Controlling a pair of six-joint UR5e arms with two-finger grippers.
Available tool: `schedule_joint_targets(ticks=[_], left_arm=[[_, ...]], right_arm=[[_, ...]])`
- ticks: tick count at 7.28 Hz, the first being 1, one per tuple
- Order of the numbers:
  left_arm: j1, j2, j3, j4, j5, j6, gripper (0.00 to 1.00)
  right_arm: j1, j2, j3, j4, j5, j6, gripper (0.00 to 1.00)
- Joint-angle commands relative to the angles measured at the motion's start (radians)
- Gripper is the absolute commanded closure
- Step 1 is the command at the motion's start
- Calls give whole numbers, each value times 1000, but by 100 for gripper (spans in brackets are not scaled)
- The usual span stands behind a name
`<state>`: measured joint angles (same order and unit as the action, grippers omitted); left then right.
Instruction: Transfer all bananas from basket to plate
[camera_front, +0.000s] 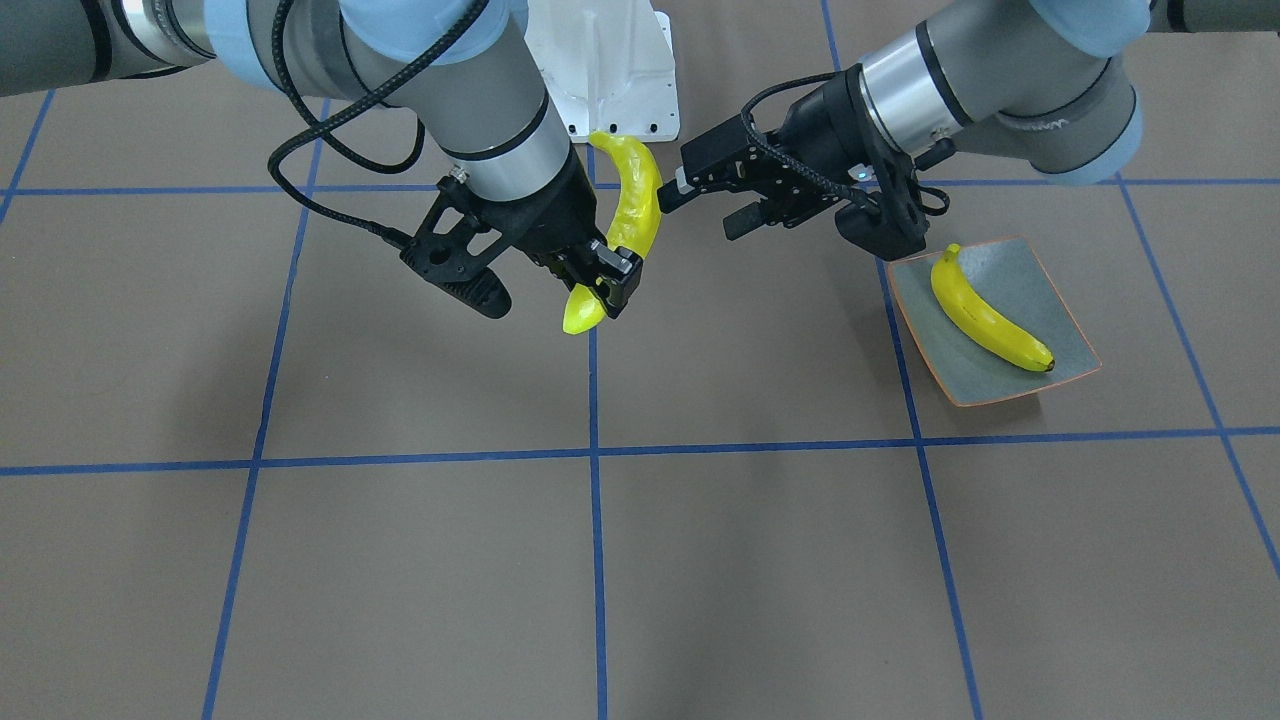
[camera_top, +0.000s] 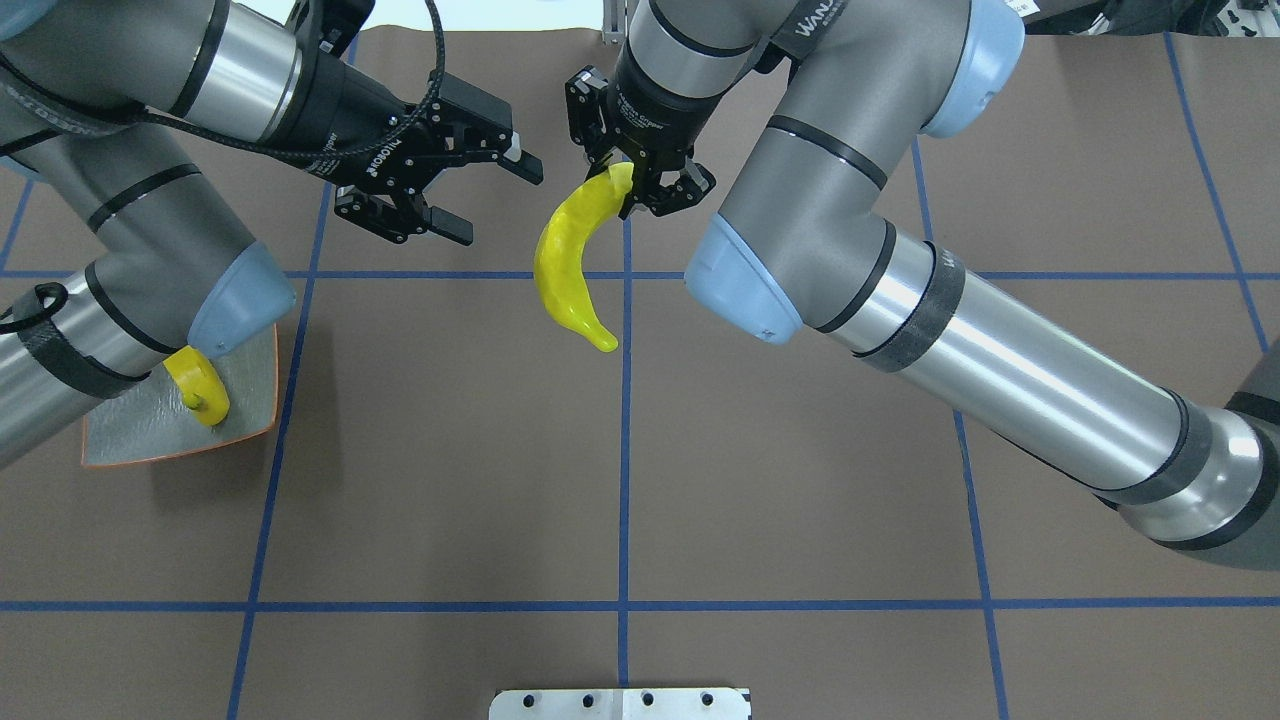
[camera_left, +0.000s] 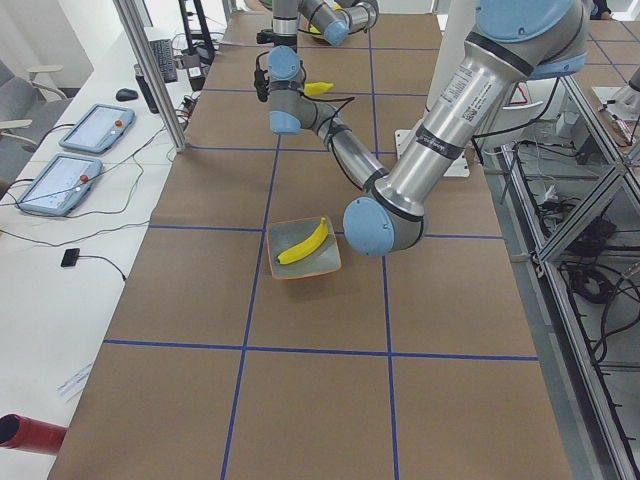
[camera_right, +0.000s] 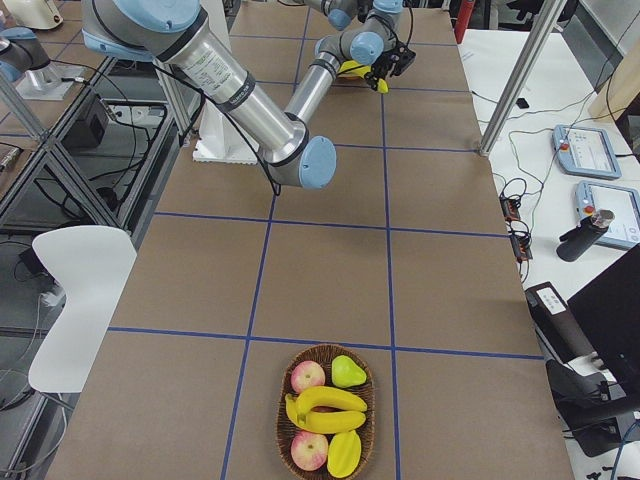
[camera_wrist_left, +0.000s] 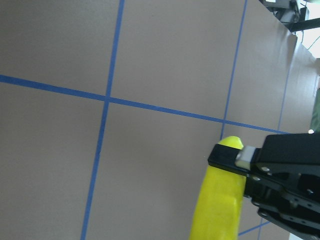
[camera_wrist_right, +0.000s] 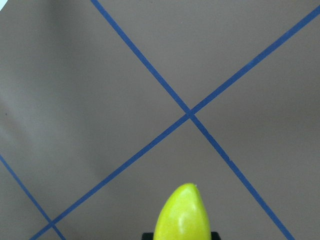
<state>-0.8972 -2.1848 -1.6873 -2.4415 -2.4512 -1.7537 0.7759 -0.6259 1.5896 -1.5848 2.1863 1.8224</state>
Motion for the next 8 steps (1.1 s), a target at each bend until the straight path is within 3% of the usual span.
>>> schedule_joint_targets(ticks=[1,2,8], left_arm=[[4,-9,0,-39,5,-40,0],[7,-9,0,-39,5,-41,0],[63,-20,-31,-77,14,-136,0]], right_arm=[[8,-6,35,12,33,1,100],[20,-3,44,14,67,3,100],[23,-6,52,55,67,28,100]])
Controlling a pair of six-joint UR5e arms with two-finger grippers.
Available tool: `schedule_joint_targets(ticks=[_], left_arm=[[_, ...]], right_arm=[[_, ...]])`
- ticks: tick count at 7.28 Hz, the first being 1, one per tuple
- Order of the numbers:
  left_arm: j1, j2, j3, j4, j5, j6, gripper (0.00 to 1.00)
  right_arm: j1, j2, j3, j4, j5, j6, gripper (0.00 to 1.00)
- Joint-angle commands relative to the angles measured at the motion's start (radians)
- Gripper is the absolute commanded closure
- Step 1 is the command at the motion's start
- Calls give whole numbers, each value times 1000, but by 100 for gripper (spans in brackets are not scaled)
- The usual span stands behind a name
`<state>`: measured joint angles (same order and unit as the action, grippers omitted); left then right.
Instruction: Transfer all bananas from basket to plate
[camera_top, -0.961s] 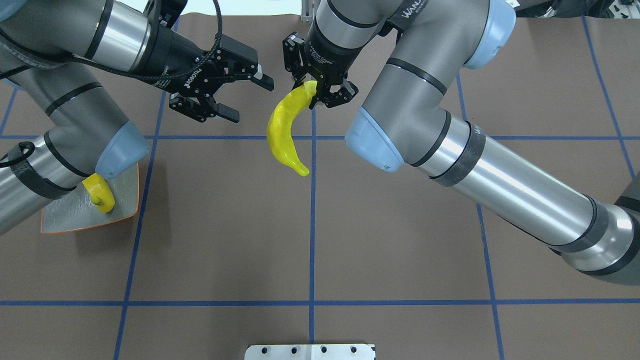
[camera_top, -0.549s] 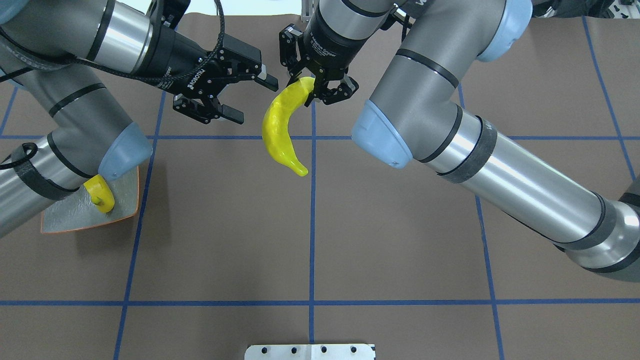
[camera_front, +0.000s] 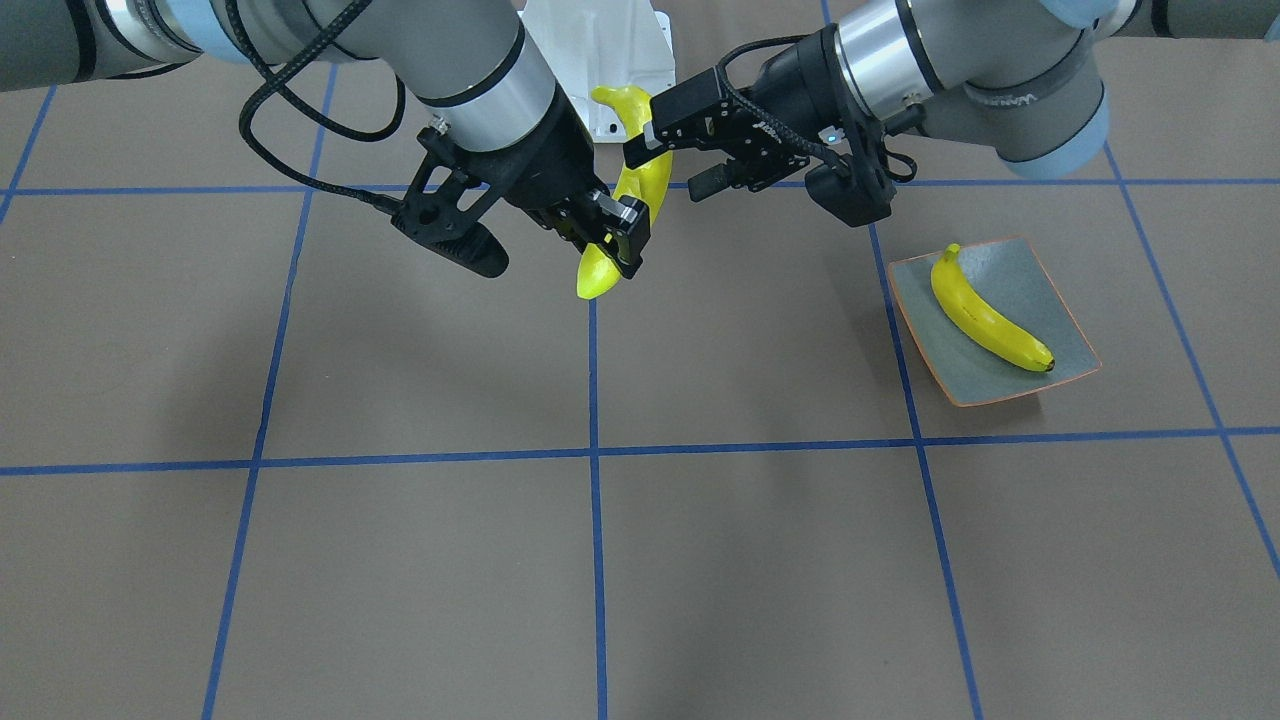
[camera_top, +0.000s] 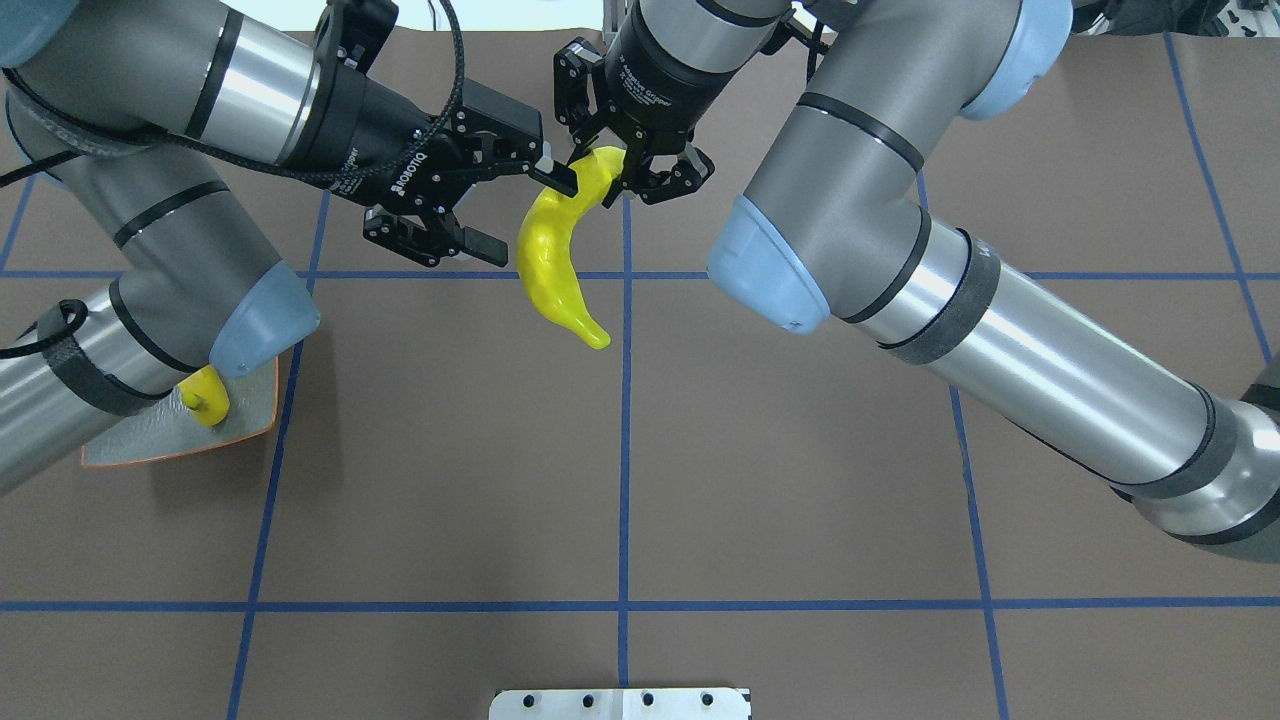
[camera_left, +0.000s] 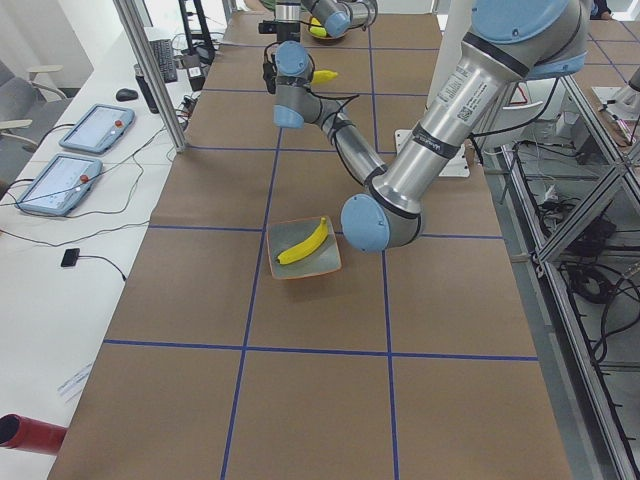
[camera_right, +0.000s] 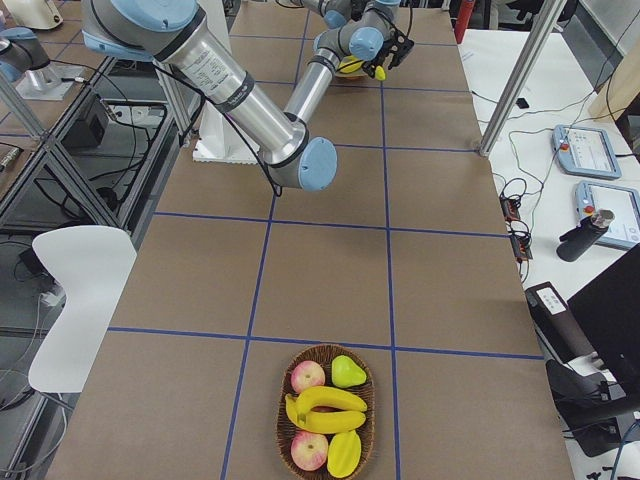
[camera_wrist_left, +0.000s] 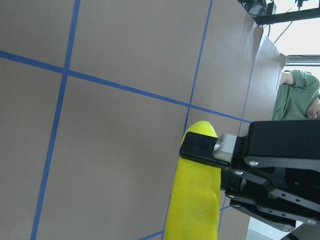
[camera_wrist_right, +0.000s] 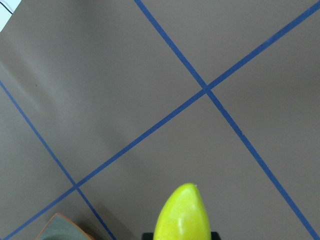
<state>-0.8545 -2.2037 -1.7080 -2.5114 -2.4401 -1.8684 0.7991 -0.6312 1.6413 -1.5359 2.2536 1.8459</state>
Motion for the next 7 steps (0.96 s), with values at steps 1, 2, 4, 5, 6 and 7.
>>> schedule_joint_targets(ticks=[1,2,4,5,6,7], left_arm=[[44,4,-30,-9,3,-47,0],[55,7,-39,-9,3,-49,0],[58,13,-48,-7,3,-66,15],[58,18,-45,-7,3,-64,21],[57,18,-41,-6,4,-61,21],[57,18,-30,-6,13,-58,22]], right_arm=[[-1,-4,0,7,0,4,100],[-1,-7,-1,7,0,3,100],[0,-7,0,8,1,4,100],[0,-7,2,8,1,4,100],[0,-10,6,8,1,4,100],[3,-16,17,8,1,4,100]])
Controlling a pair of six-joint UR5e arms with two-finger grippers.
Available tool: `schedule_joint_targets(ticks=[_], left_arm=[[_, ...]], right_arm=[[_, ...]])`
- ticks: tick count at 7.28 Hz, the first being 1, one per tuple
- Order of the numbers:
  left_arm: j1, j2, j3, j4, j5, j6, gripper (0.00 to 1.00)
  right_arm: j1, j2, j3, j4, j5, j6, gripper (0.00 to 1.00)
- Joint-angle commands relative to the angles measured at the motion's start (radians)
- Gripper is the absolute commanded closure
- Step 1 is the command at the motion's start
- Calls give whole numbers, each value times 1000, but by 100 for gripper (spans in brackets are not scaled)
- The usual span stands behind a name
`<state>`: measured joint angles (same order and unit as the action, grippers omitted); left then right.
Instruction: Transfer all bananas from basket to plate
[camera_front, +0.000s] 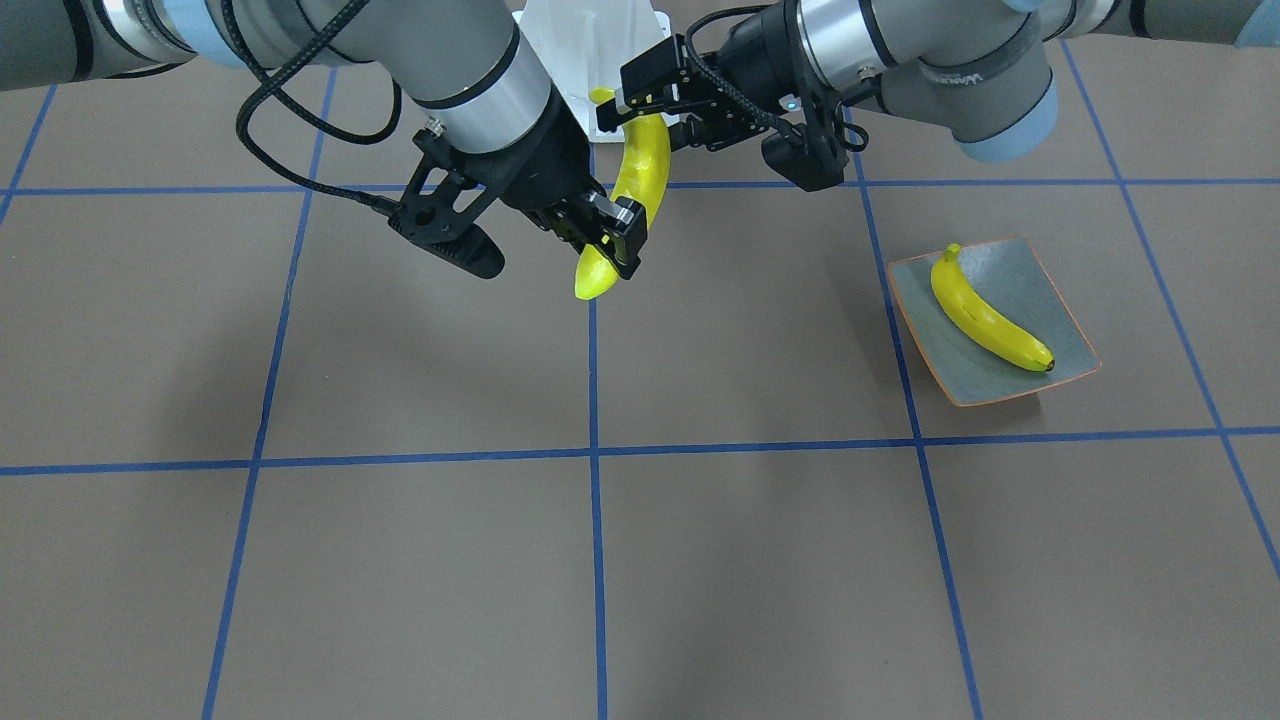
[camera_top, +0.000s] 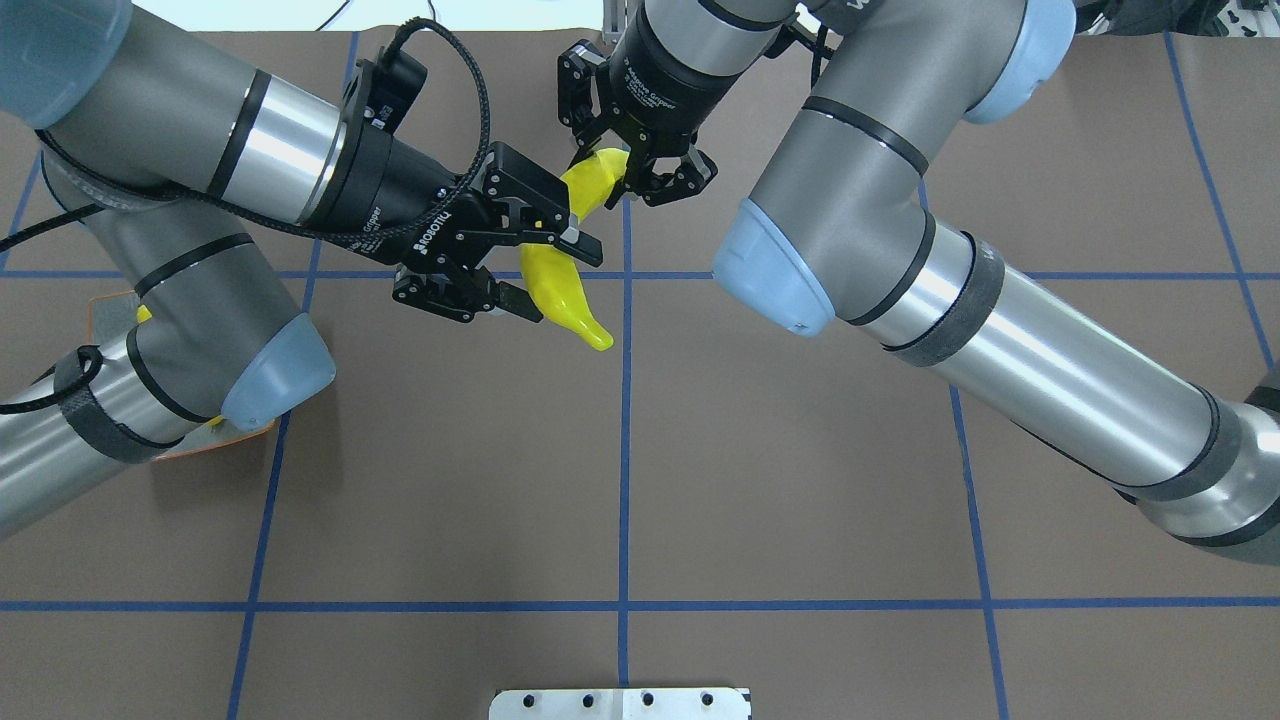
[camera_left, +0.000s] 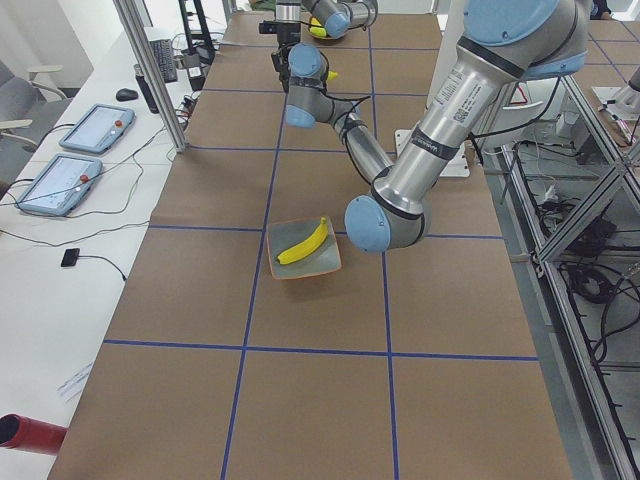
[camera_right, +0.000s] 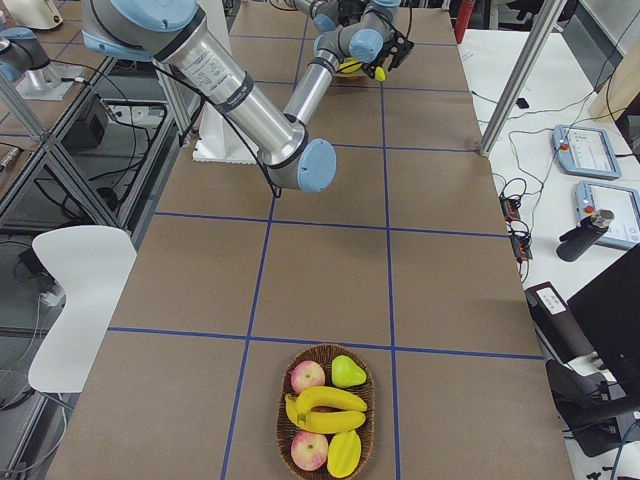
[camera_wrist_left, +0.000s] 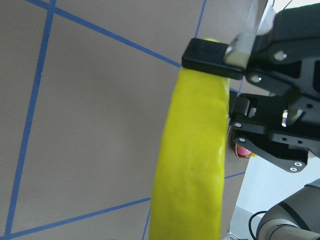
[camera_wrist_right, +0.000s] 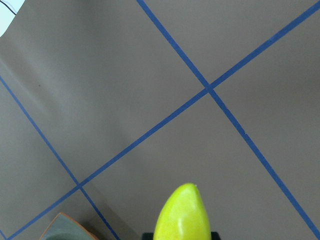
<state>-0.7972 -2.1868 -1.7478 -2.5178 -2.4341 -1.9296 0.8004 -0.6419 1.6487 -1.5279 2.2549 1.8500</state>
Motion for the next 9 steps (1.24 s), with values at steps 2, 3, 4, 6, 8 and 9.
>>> schedule_joint_targets(ticks=[2,3,4,6,8,9], left_arm=[[0,1,8,1,26,0,33],[-1,-1,2,1,26,-3,37],[-1,-5,-1,1,26,-5,40],[0,-7,-1,1,26,-5,43],[-1,-7,-2,1,26,-5,54],[-1,-7,-2,1,26,-6,69]], right_arm=[[3,-12,11,0,0,-1,100],[3,-12,11,-1,0,0,100],[2,-12,11,0,-1,0,100],[2,-15,11,0,0,0,100],[2,-18,13,0,0,0,100],[2,-18,13,0,0,0,100]])
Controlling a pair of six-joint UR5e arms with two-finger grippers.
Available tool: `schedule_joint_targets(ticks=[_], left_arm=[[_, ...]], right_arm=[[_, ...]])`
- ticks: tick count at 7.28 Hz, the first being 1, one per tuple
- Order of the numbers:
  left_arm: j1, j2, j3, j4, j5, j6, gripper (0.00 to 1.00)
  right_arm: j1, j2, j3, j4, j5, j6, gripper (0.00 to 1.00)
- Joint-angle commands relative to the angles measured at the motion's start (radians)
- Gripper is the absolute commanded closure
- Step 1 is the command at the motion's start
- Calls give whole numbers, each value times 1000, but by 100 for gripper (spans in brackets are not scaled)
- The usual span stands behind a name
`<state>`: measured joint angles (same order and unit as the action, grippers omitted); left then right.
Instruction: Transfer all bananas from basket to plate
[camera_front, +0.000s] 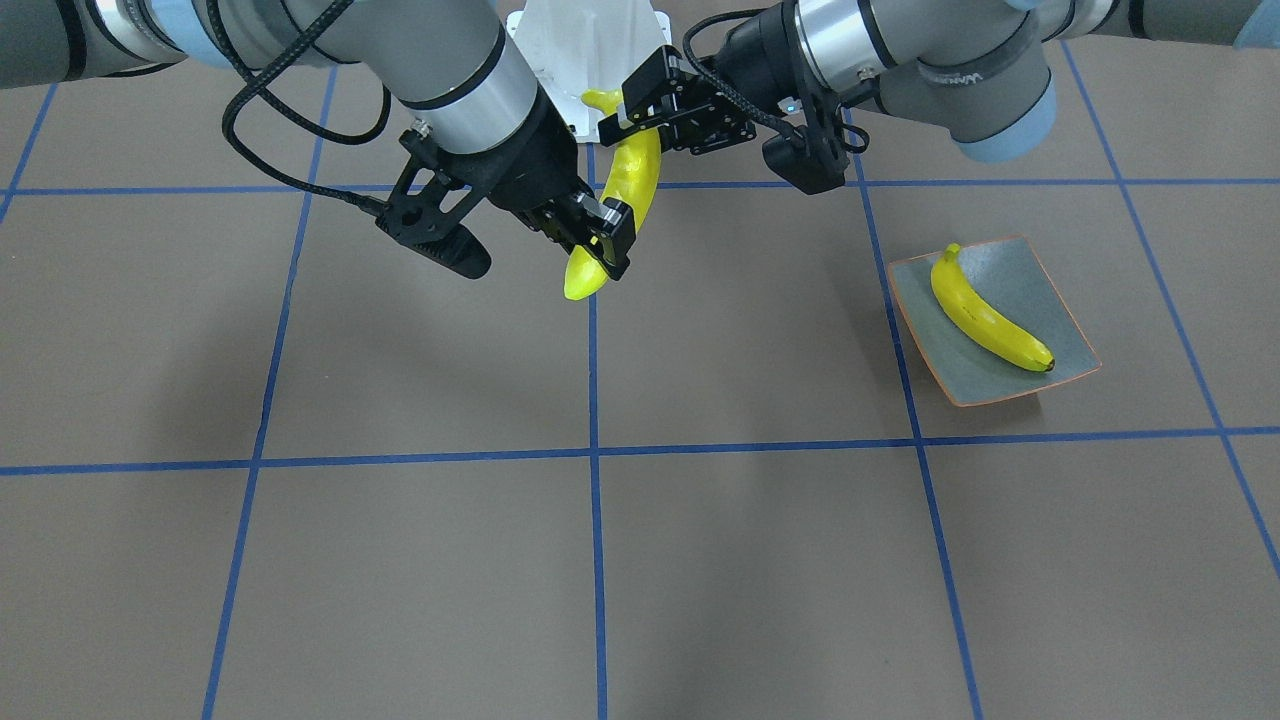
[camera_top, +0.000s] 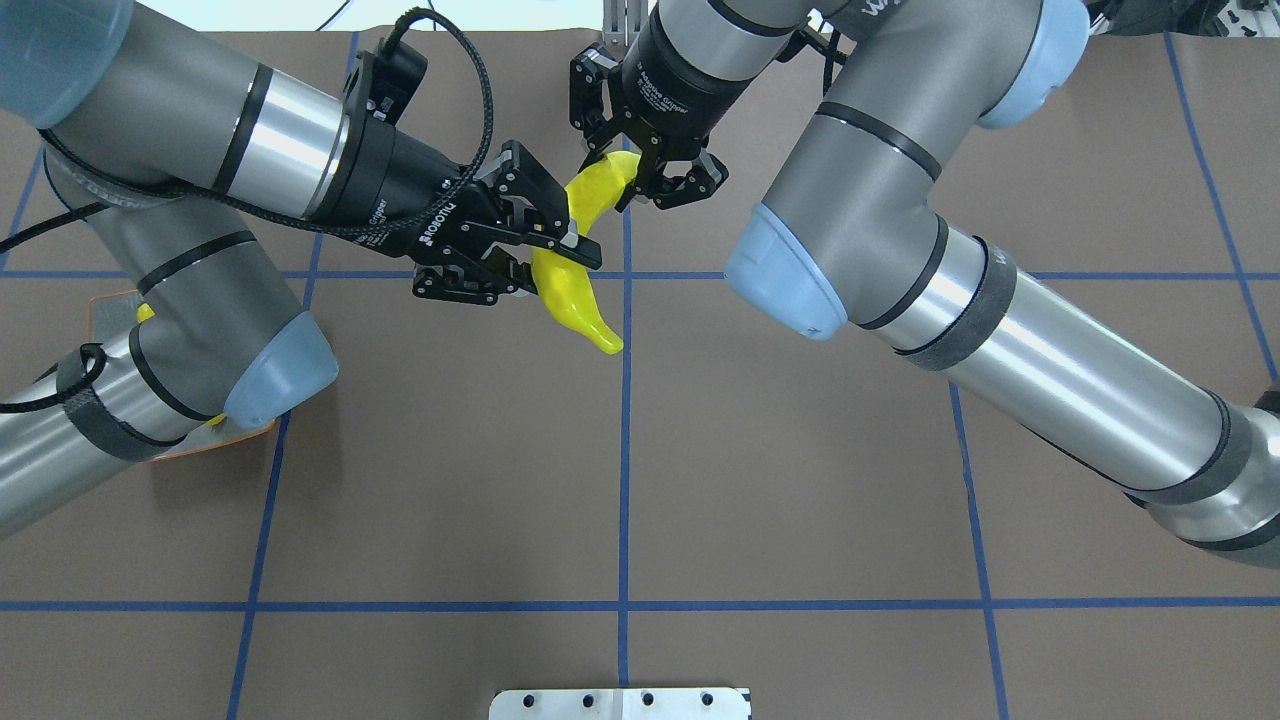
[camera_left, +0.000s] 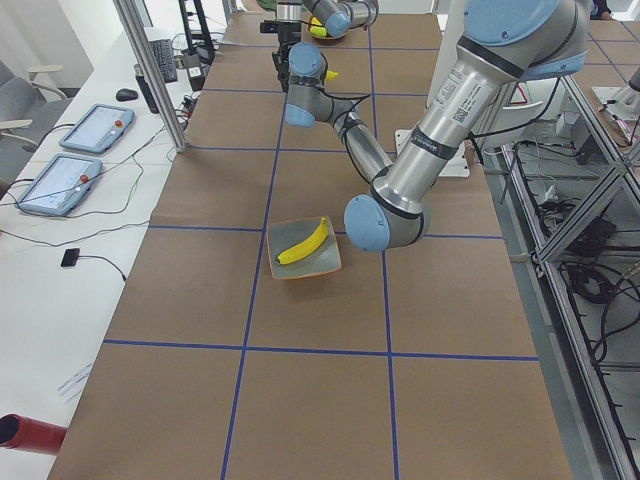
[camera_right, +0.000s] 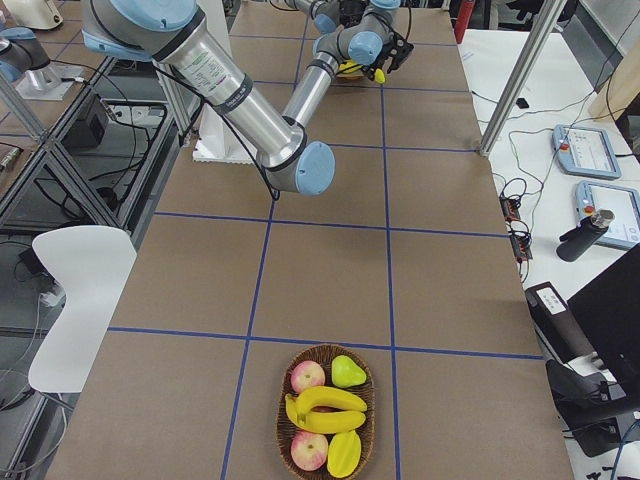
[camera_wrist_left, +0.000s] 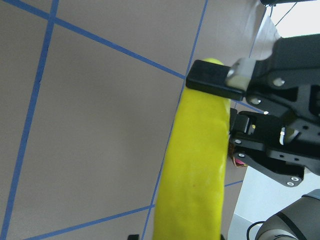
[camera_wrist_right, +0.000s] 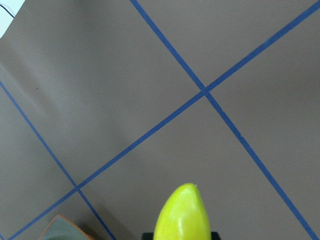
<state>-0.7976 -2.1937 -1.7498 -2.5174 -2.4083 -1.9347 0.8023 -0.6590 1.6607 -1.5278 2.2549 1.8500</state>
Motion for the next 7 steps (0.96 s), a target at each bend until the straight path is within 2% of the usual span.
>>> schedule_joint_targets(ticks=[1,2,3,7], left_arm=[[0,0,0,2,0,-3,100],[0,2,0,2,0,-4,100],[0,3,0,3,0,-6,100],[-2,8,9,6,0,-24,100]], right_arm=[[0,-1,1,0,0,0,100],[0,-1,1,0,0,0,30],[-2,-1,1,32,-3,5,0],[17,-10,1,54,0,18,0]])
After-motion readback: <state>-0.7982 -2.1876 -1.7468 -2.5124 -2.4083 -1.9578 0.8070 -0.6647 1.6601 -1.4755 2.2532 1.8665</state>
